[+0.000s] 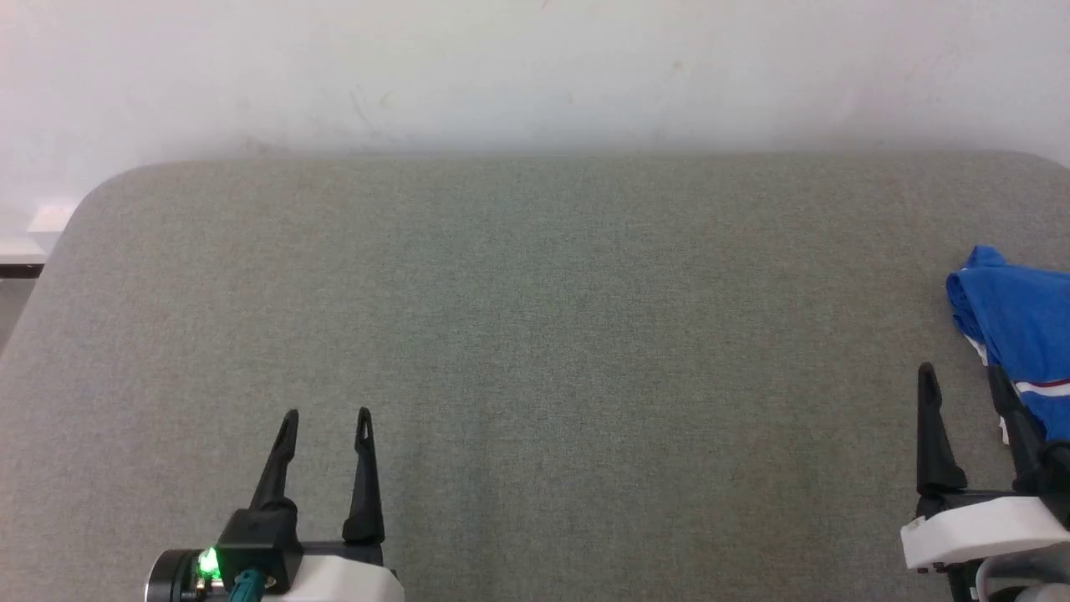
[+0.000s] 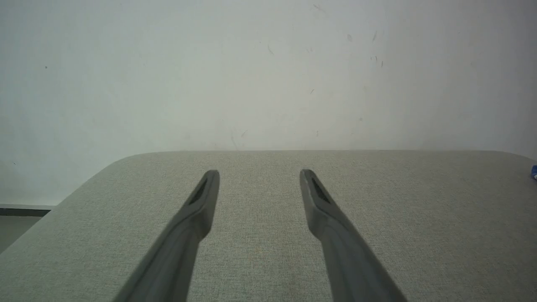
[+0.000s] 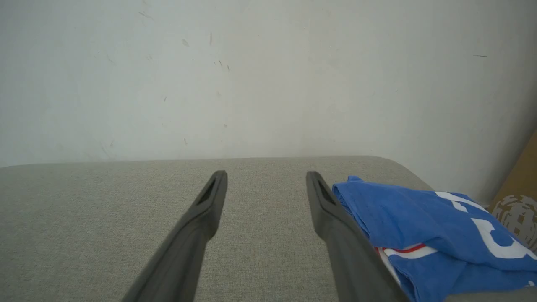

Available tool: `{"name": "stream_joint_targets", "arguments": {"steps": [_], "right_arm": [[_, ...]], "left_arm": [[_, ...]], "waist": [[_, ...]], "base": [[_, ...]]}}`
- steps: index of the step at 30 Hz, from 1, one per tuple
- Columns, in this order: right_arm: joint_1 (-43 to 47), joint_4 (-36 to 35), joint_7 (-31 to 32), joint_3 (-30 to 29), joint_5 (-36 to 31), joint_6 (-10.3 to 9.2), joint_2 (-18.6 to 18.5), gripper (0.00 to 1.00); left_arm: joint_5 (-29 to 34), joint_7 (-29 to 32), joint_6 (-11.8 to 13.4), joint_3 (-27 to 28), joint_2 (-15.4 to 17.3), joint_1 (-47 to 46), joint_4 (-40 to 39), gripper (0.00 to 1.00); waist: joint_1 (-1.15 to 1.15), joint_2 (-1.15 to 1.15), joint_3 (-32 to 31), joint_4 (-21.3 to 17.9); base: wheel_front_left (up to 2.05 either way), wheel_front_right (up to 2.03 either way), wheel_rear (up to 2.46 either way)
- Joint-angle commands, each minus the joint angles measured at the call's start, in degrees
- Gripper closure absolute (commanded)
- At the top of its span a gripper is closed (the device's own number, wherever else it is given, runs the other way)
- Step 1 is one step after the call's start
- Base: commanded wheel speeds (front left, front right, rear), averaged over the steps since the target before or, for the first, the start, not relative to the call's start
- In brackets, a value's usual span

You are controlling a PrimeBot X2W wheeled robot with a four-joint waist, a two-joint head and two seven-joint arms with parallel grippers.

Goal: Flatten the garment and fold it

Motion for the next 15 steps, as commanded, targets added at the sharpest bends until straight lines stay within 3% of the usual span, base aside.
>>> {"name": "stream_joint_targets", "arguments": {"steps": [1,12,13,15], "right_arm": [[0.12,0.12,-0.50,0.17,0.12,-0.11,0.22,0.00],[-1.30,0.41,-0.66,0.86,-0.21,-0.11,0.23,0.00],[-0.46,0.49,-0.27,0.76,-0.01,0.01,0.00,1.00],[-0.39,0.53,-0.24,0.75,-0.01,0.01,-0.04,1.00]], "left_arm": [[-0.15,-0.42,-0.35,0.02,-0.23,0.76,0.18,0.00],[-0.45,-0.69,-0.68,0.44,-1.11,0.20,0.84,0.00],[-0.25,-0.39,-0.50,0.31,-1.09,-0.03,0.74,1.00],[-0.24,-0.39,-0.49,0.32,-1.07,-0.06,0.74,1.00]], "waist": [[0.00,0.00,0.05,-0.09],[0.00,0.00,0.39,-1.19],[0.00,0.00,0.36,-1.17],[0.00,0.00,0.36,-1.18]], "base": [[0.00,0.00,0.00],[0.00,0.00,0.00],[0.00,0.00,0.00],[0.00,0.00,0.00]]}}
